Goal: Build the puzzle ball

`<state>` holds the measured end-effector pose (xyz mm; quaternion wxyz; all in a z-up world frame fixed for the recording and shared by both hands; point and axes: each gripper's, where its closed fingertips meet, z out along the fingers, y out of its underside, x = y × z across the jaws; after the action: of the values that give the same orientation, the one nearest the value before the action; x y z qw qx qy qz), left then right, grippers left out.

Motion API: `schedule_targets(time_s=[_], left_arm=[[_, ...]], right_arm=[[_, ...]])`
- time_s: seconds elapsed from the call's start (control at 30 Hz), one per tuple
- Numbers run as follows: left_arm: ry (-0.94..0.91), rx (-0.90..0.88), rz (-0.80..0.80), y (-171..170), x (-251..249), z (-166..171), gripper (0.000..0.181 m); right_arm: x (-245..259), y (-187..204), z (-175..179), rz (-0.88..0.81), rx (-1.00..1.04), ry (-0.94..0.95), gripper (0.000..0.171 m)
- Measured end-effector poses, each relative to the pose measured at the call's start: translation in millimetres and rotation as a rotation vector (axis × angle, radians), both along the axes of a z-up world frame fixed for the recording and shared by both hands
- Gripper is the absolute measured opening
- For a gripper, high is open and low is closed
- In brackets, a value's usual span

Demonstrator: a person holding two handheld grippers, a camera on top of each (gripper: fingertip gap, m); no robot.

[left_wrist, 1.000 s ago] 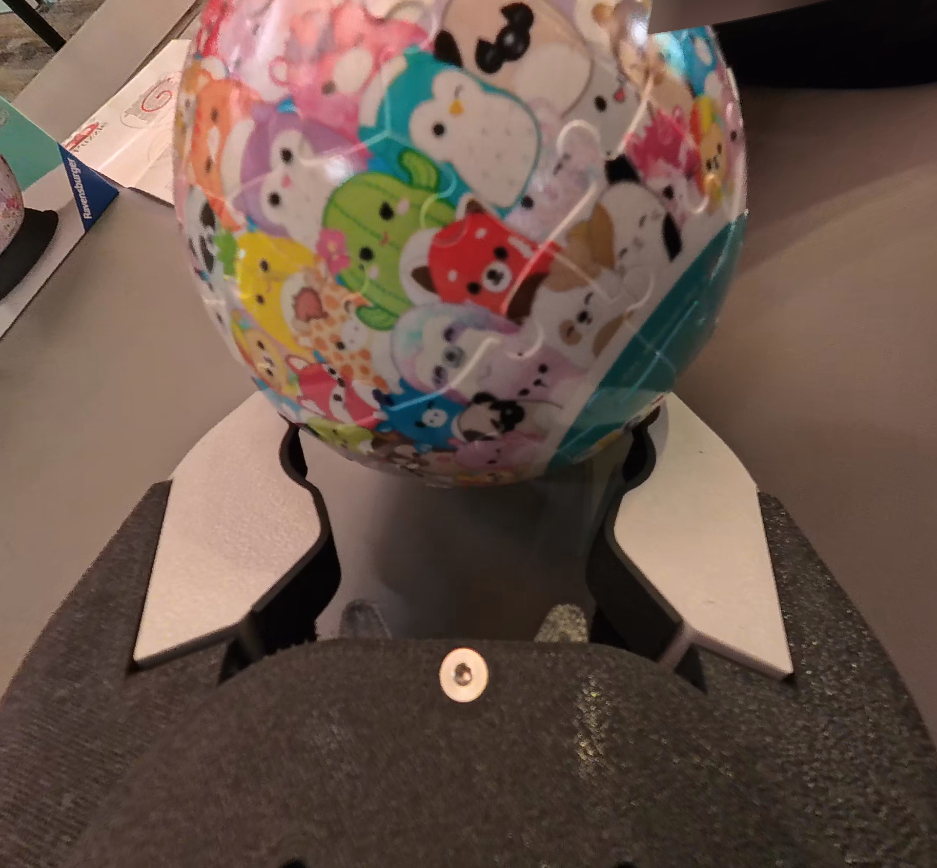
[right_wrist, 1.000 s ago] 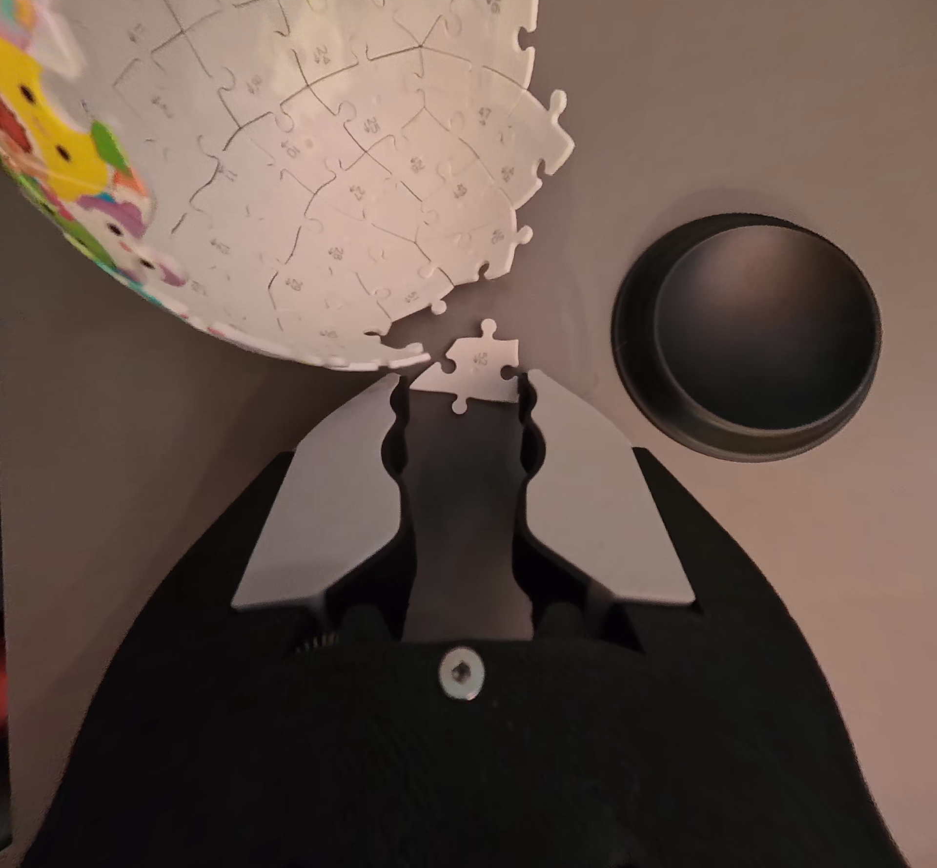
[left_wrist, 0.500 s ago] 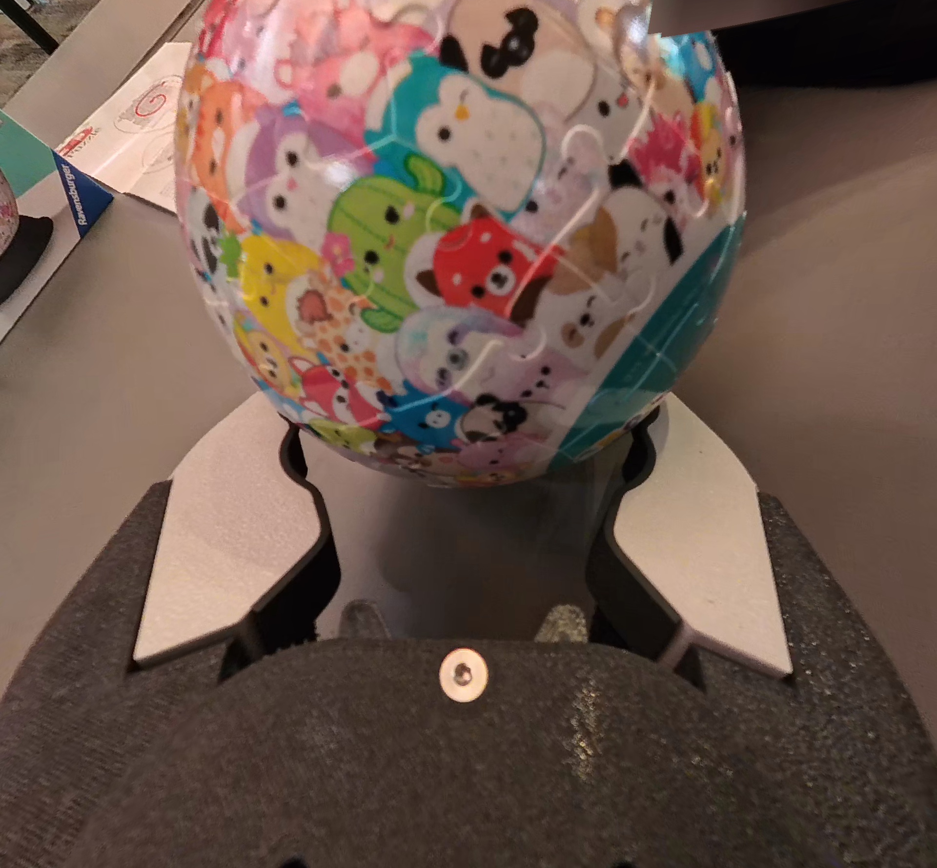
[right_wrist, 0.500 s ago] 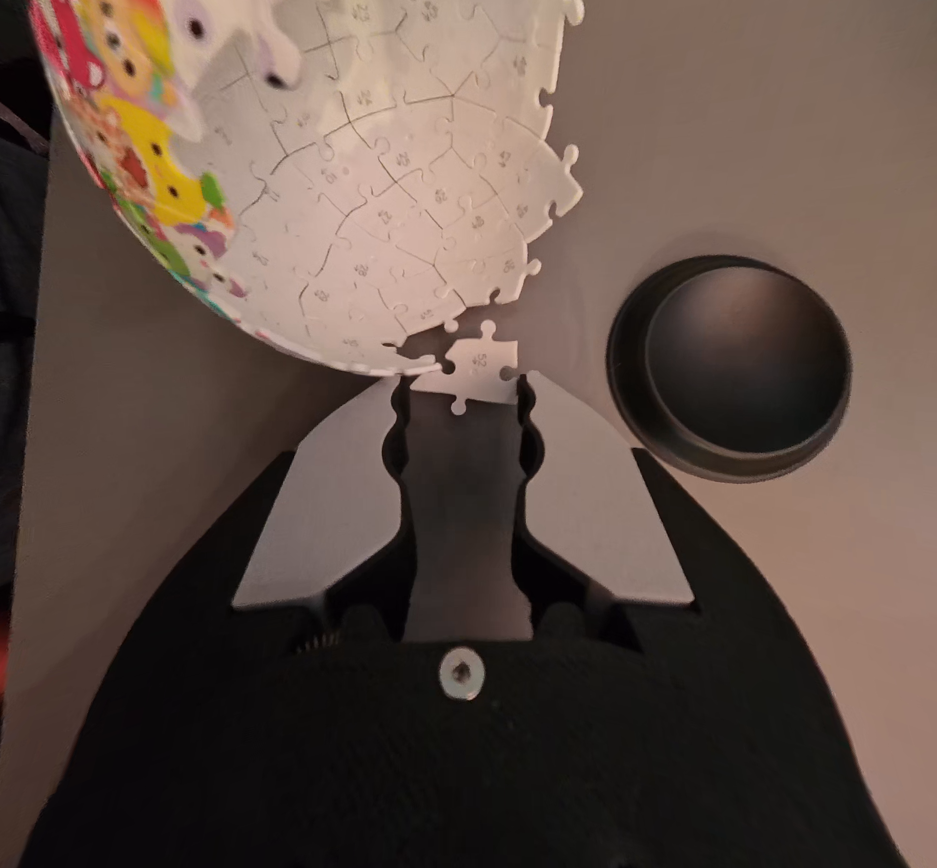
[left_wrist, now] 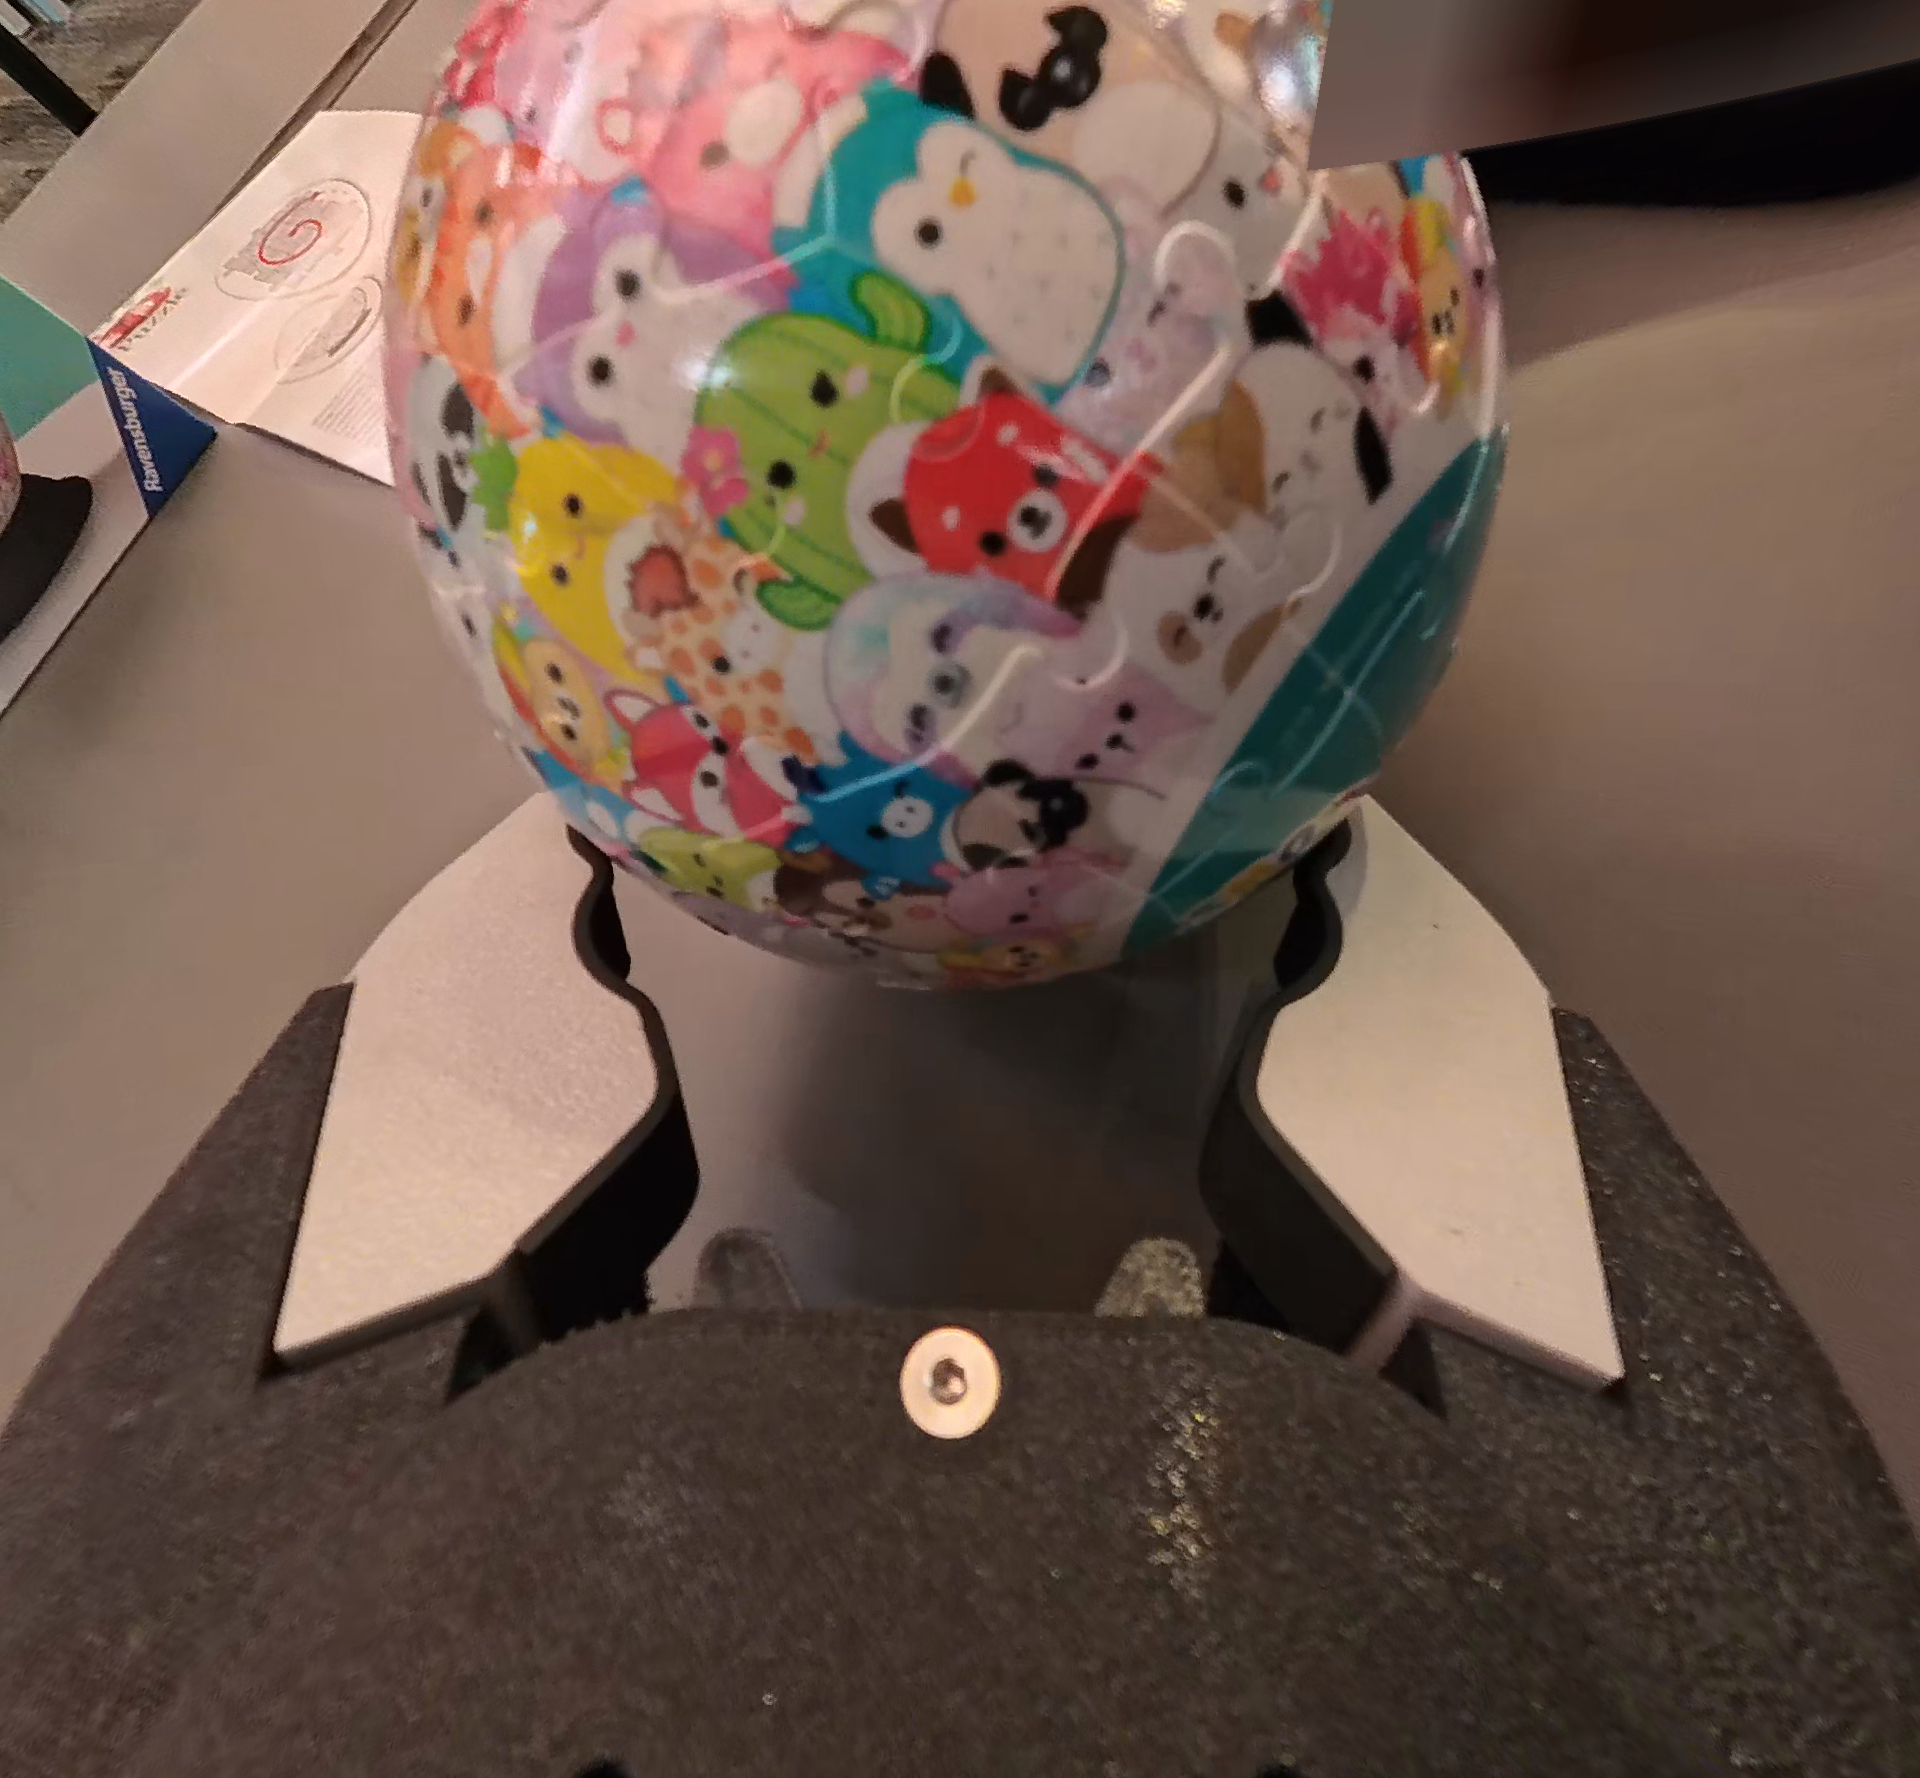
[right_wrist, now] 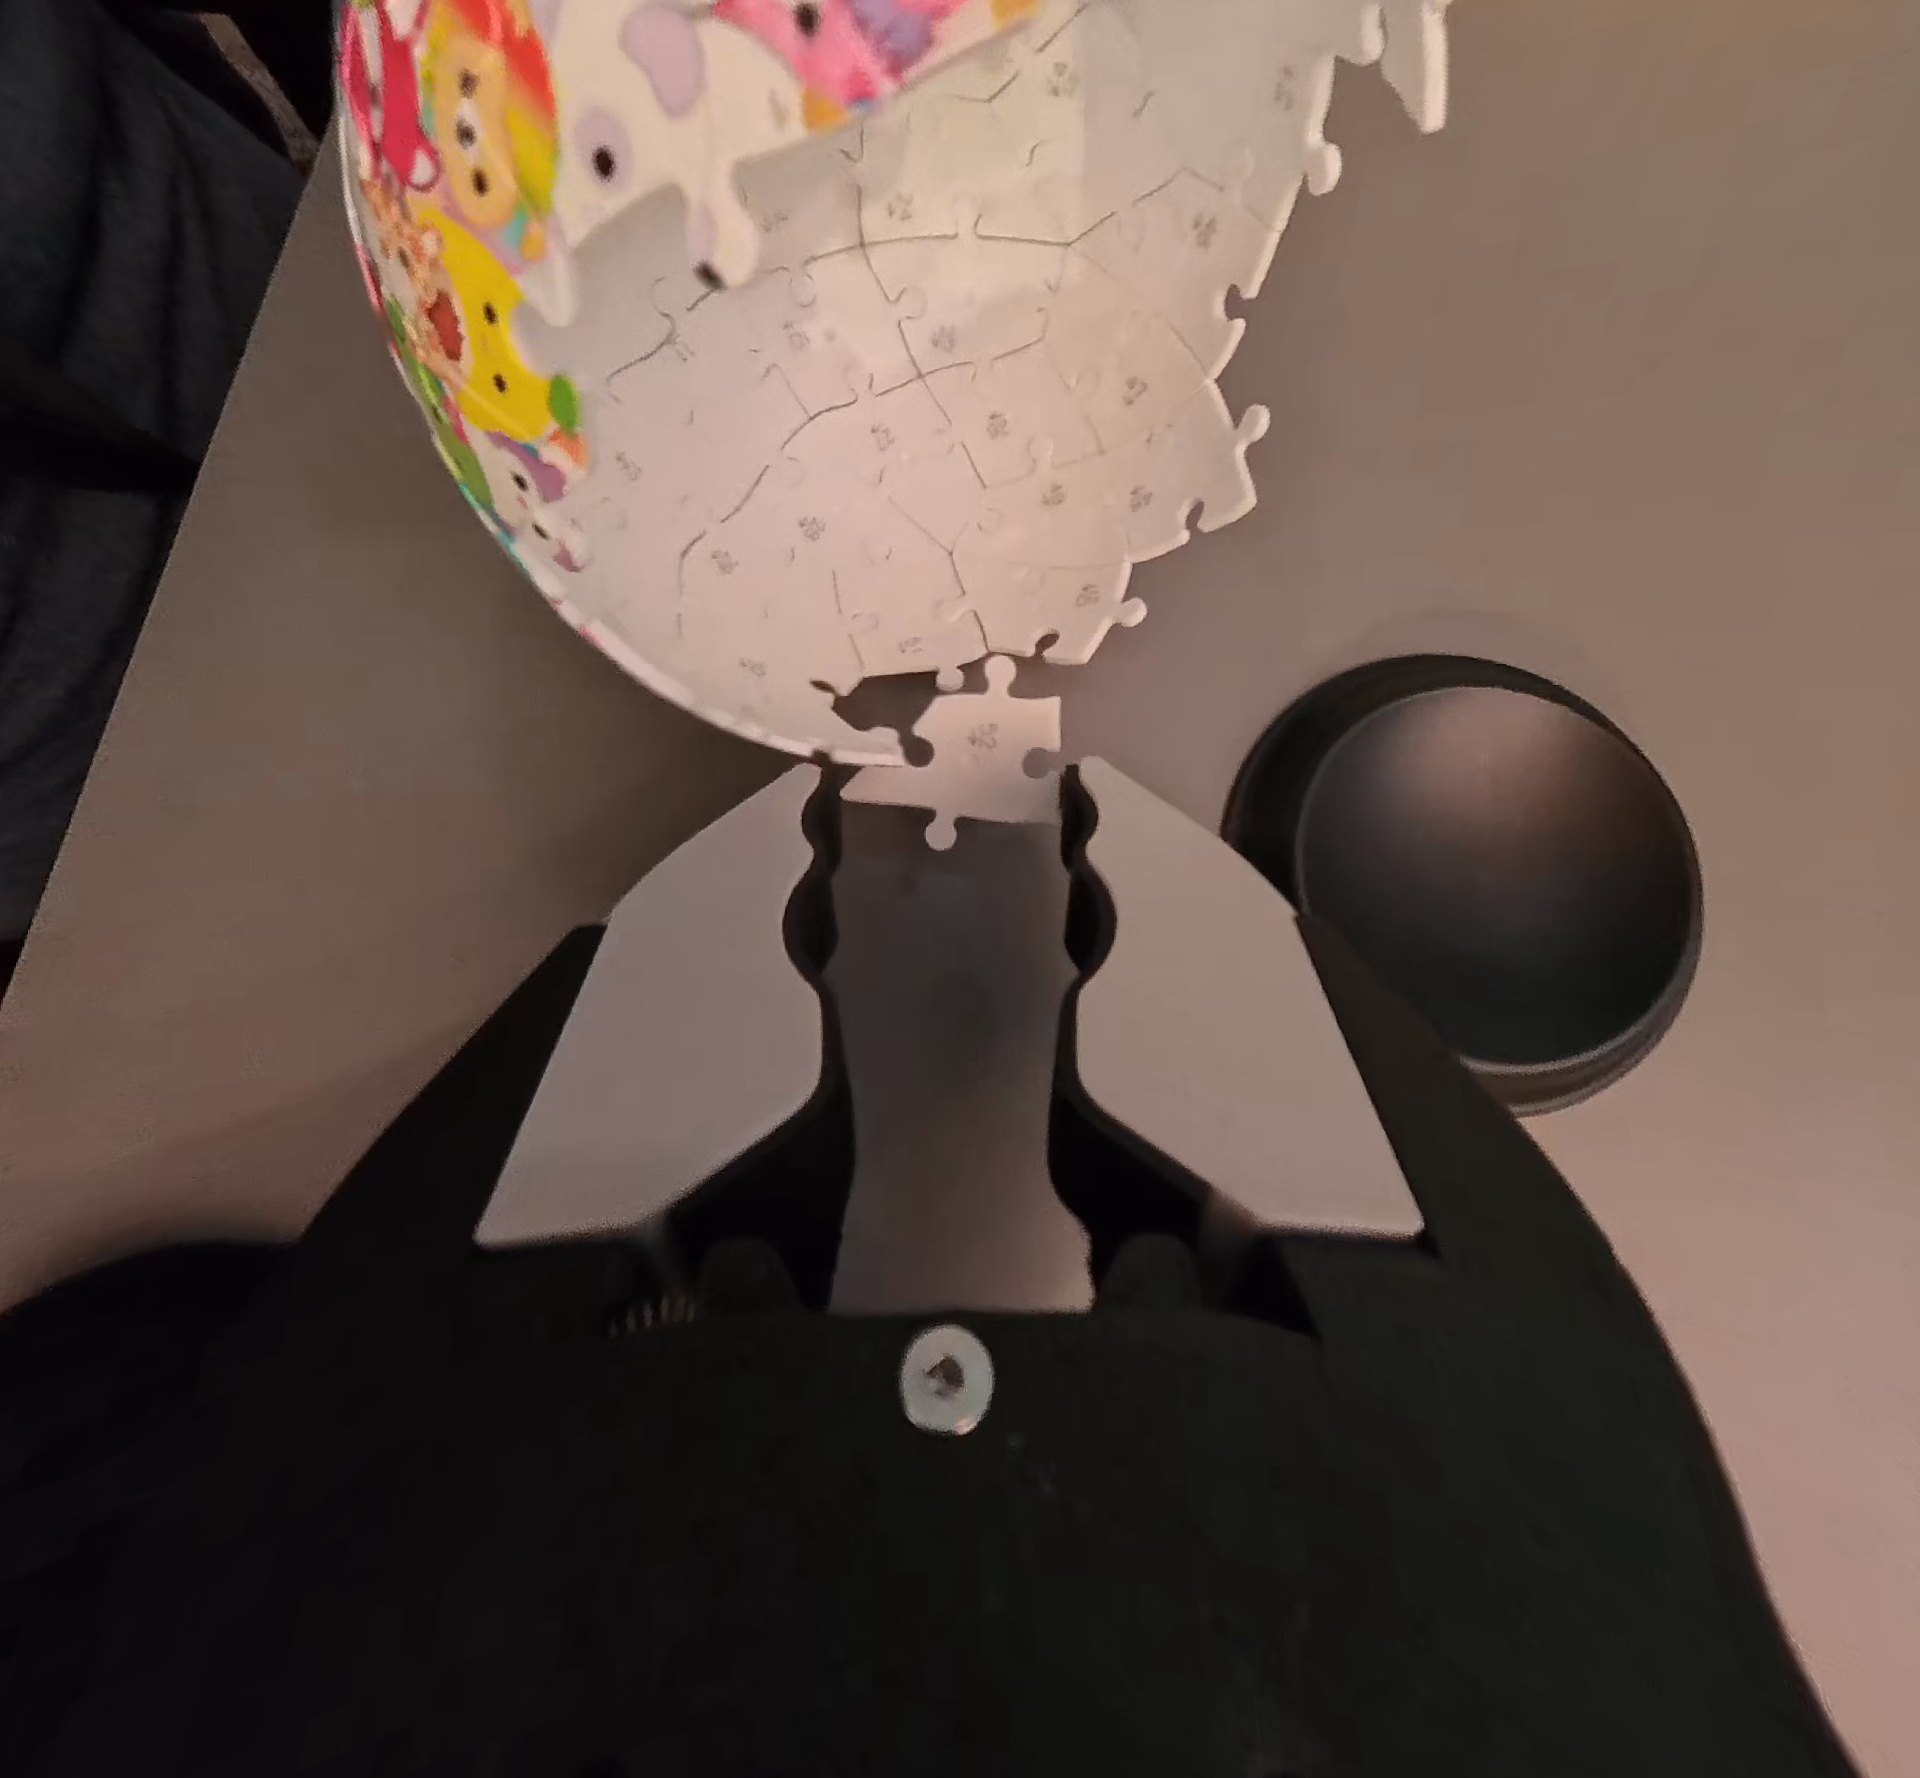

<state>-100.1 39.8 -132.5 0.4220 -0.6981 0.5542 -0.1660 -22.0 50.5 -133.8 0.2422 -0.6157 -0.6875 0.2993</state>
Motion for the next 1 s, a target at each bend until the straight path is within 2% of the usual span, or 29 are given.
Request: schedule_targets(time_s=[0.27, 0.43, 0.6, 0.8, 1.0], left_arm=[[0.003, 0.003, -0.002, 1, 2, 1, 0.123], [0.003, -0.001, -0.010, 2, 4, 2, 0.123], [0.006, 0.002, -0.016, 2, 7, 3, 0.123], [0.004, 0.012, -0.015, 2, 8, 3, 0.123], [0.014, -0.006, 0.009, 0, 3, -1, 0.123]], right_arm=[[-1, 0, -3, 0.071, -0.147, -0.030, 0.042], [1, 2, -1, 0.113, -0.144, 0.001, 0.042], [0, 10, 6, 0.082, -0.224, 0.019, 0.042], [0, 16, -5, 0.026, -0.305, -0.092, 0.042], [-1, 14, 0, 0.036, -0.267, -0.067, 0.042]])
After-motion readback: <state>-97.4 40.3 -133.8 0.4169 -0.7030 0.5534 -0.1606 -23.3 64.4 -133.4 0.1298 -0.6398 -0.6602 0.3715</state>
